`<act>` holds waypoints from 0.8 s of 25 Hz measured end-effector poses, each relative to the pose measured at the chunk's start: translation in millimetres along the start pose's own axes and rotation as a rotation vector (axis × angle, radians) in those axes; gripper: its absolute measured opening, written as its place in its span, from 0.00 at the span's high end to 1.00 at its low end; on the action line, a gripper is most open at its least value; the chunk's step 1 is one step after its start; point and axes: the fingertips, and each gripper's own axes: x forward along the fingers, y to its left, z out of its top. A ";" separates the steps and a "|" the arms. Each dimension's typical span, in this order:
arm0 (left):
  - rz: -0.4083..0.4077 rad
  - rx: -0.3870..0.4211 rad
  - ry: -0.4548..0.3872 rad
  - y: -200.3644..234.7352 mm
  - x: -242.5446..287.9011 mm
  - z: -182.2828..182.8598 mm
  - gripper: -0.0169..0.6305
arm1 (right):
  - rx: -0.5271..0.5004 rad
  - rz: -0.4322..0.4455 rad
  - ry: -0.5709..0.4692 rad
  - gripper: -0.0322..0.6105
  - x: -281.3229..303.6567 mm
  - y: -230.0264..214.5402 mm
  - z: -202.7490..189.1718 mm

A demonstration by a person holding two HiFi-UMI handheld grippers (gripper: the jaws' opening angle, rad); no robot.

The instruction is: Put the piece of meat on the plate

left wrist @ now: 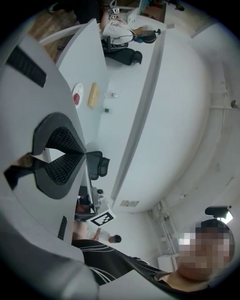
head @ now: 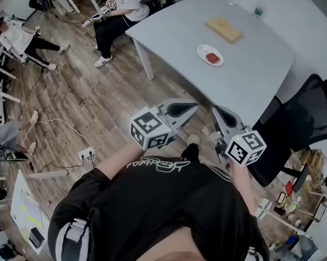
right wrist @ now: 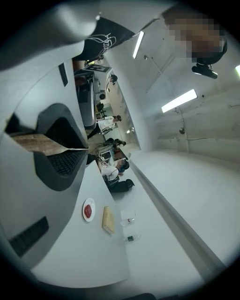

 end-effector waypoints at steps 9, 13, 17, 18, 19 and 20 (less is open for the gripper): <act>0.003 0.018 -0.001 -49.0 -39.2 -5.0 0.96 | -0.040 0.008 -0.026 0.93 -39.3 61.3 -12.5; 0.038 0.008 -0.016 -55.8 -41.1 0.5 0.96 | -0.065 0.030 -0.004 0.93 -50.4 65.9 -9.3; 0.062 -0.002 -0.054 -67.9 -40.4 18.0 0.96 | -0.043 0.073 -0.005 0.93 -63.1 71.1 7.1; 0.064 -0.002 -0.057 -71.9 -38.9 20.7 0.96 | -0.037 0.083 -0.004 0.93 -66.7 70.9 10.4; 0.064 -0.004 -0.059 -76.7 -37.0 22.2 0.96 | -0.036 0.087 0.002 0.93 -70.7 69.6 11.7; 0.063 -0.008 -0.059 -81.4 -35.0 22.9 0.96 | -0.037 0.085 0.011 0.93 -74.7 67.1 10.8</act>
